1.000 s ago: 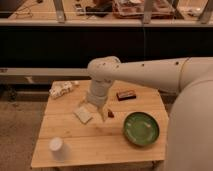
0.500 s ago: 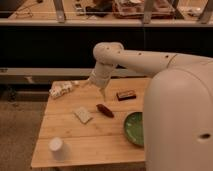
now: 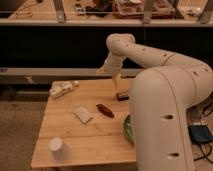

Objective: Move the arm in a circular motion

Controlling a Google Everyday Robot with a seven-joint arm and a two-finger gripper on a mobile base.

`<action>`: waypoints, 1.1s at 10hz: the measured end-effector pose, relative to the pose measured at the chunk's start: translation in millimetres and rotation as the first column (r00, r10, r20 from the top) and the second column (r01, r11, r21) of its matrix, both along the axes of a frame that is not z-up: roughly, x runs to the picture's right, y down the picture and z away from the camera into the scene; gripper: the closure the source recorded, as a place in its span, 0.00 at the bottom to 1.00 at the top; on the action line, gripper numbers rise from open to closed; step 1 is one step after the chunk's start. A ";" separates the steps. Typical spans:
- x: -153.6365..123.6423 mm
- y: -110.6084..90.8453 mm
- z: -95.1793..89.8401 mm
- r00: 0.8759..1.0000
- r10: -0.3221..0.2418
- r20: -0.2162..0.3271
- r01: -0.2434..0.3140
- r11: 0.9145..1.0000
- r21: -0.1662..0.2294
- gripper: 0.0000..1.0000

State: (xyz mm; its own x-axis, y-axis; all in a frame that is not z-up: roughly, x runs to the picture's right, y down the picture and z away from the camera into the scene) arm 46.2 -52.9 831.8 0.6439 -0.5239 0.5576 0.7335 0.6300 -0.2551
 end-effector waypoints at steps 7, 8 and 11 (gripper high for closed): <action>92.3 80.1 -31.2 0.980 0.111 -0.167 -0.125 0.990 -0.072 0.20; 80.9 100.2 -51.7 0.984 0.084 -0.156 -0.096 0.993 -0.071 0.20; 40.0 148.3 -97.2 0.995 -0.006 -0.102 -0.003 0.996 -0.086 0.20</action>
State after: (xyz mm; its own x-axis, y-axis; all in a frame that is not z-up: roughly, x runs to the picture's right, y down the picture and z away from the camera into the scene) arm 86.2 95.4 734.6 0.6991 -0.4777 0.5320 0.7017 0.6015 -0.3820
